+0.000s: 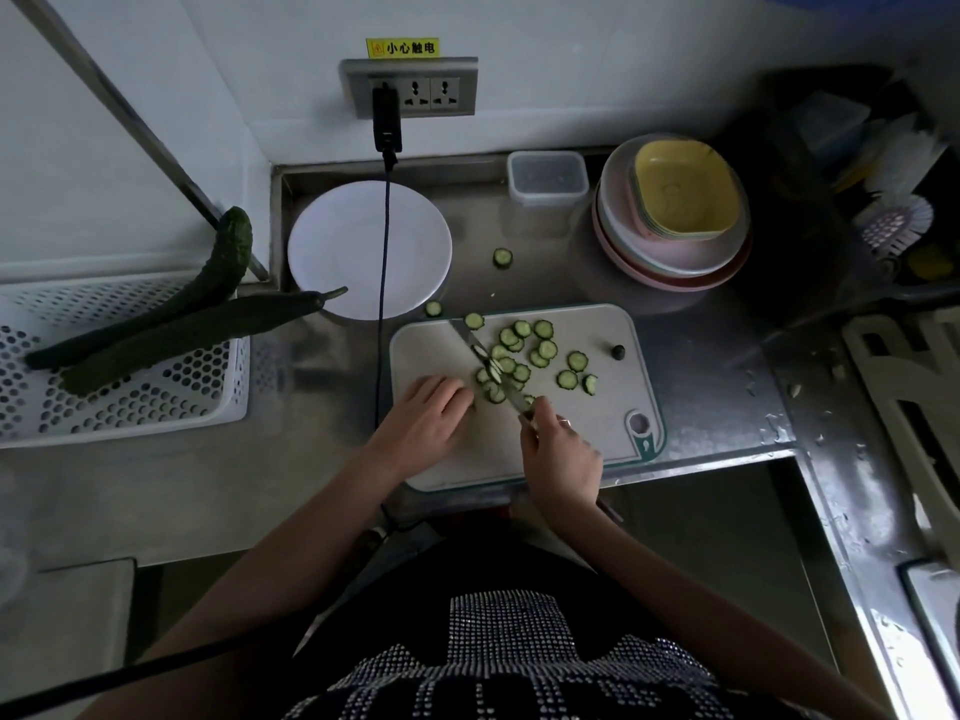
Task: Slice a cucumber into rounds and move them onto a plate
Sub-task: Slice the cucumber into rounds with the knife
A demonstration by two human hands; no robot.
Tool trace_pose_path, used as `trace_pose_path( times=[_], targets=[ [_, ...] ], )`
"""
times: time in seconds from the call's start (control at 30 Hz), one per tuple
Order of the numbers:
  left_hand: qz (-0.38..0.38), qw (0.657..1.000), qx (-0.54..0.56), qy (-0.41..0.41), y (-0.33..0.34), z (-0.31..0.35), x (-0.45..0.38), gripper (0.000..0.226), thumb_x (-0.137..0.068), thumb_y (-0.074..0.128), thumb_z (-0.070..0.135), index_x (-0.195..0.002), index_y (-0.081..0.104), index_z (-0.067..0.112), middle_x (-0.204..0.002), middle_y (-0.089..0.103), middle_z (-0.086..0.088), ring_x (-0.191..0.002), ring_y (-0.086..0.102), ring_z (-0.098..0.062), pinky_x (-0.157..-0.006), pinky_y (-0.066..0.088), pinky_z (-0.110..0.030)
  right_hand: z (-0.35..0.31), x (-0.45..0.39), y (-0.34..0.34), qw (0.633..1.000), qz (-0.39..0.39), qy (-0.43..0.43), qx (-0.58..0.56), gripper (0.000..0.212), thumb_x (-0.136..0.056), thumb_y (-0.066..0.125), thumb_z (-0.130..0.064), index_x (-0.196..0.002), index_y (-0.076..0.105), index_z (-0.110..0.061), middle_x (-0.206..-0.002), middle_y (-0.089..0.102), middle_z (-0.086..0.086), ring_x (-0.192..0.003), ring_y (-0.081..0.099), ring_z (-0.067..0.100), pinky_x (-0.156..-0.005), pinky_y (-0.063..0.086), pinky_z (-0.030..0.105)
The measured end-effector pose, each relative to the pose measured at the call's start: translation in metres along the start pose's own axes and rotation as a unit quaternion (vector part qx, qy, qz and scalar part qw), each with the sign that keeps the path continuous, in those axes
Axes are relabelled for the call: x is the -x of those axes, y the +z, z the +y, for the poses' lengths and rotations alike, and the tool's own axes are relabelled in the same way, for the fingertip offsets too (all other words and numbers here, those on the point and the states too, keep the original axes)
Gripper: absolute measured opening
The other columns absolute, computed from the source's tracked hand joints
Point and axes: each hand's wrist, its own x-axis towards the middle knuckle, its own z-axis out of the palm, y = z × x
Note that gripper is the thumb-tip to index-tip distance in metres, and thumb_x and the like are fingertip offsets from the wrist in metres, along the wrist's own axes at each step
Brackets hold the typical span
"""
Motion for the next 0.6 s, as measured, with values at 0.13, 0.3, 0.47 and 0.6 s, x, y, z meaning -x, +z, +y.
trace_pose_path(
  times=[0.13, 0.3, 0.47, 0.6],
  targets=[
    [0.042, 0.998, -0.009, 0.041, -0.003, 0.017, -0.016, 0.026, -0.095, 0.045, 0.017, -0.113, 0.055, 0.001, -0.113, 0.052, -0.015, -0.104, 0.051, -0.031, -0.096, 0.041, -0.042, 0.003, -0.002, 0.000, 0.999, 0.017, -0.005, 0.028, 0.019, -0.095, 0.047, -0.024, -0.112, 0.044, -0.014, -0.094, 0.067, 0.006, -0.080, 0.065, 0.029, -0.062, 0.045, 0.034],
    [-0.029, 0.997, 0.008, 0.065, -0.003, 0.022, -0.026, 0.034, -0.093, 0.043, 0.021, -0.101, 0.068, -0.002, -0.102, 0.066, -0.015, -0.101, 0.060, -0.029, -0.109, 0.031, -0.041, 0.006, -0.002, -0.003, 0.999, 0.010, -0.001, 0.049, 0.028, -0.096, 0.046, -0.024, -0.122, 0.039, -0.016, -0.101, 0.067, 0.007, -0.090, 0.064, 0.029, -0.067, 0.045, 0.034],
    [-0.141, 0.987, 0.029, 0.070, -0.003, 0.016, -0.032, 0.055, -0.090, 0.041, 0.039, -0.118, 0.062, -0.004, -0.123, 0.060, -0.018, -0.118, 0.055, -0.029, -0.113, 0.026, -0.039, 0.015, -0.003, -0.010, 0.997, 0.047, 0.005, 0.057, 0.032, -0.092, 0.055, -0.023, -0.120, 0.042, -0.016, -0.089, 0.069, 0.007, -0.080, 0.066, 0.029, -0.060, 0.042, 0.032],
    [-0.189, 0.980, 0.052, 0.015, -0.009, 0.018, -0.054, 0.074, -0.087, 0.027, 0.054, -0.130, 0.052, 0.000, -0.137, 0.050, -0.015, -0.129, 0.045, -0.026, -0.113, 0.015, -0.034, 0.022, 0.000, -0.009, 0.991, 0.094, -0.022, 0.093, 0.038, -0.071, 0.078, -0.016, -0.098, 0.052, -0.014, -0.061, 0.066, 0.003, -0.052, 0.063, 0.026, -0.044, 0.039, 0.027]
  ],
)
